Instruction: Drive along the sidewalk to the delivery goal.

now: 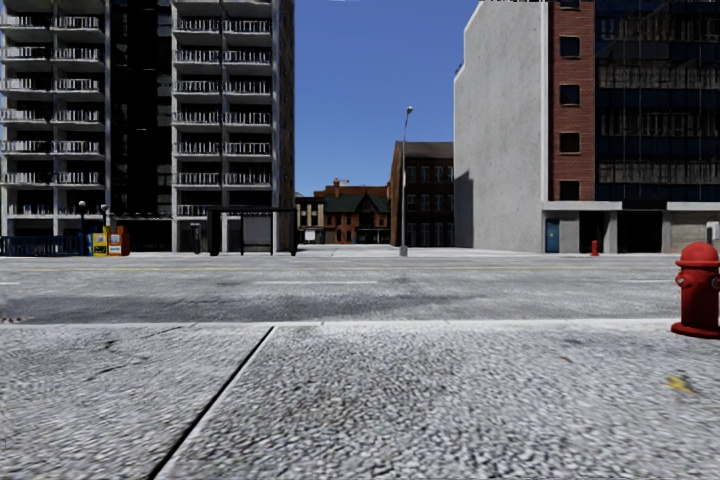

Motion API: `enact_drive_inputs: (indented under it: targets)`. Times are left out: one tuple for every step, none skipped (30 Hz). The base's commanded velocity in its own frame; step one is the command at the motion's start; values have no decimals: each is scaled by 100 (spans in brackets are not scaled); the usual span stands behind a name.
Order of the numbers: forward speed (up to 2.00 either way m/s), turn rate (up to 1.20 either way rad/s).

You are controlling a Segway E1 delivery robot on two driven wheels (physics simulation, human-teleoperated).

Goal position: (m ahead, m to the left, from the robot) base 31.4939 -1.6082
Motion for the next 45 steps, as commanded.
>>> enact_drive_inputs:
  targets:
    - [0, 120]
    - [0, 120]
    - [0, 120]
    - [73, 120]
    - [103, 120]
    - [140, 120]
    - [174, 120]
    - [200, 120]
    - [200, 120]
    - [200, 120]
    - [200, 120]
    - [200, 120]
    - [200, 120]
    - [200, 120]
    - [200, 120]
    - [200, 120]
    - [200, 120]
    - [200, 120]
    - [200, 120]
    - [200, 120]
    - [200, 120]
    - [200, 120]
    - [200, 120]
    - [200, 120]
    - [200, 120]
    - [200, 120]
    - [200, 89]
    - [200, 89]
    - [200, 70]
    - [200, 0]
    - [200, 0]
    - [200, 0]
    - [200, 0]
    - [200, 0]
    - [200, 0]
    - [200, 0]
    - [200, 0]
    - [200, 0]
    - [200, 0]
    - [200, 0]
    - [200, 0]
    - [200, 0]
    - [200, 0]
    - [200, 0]
    - [200, 0]
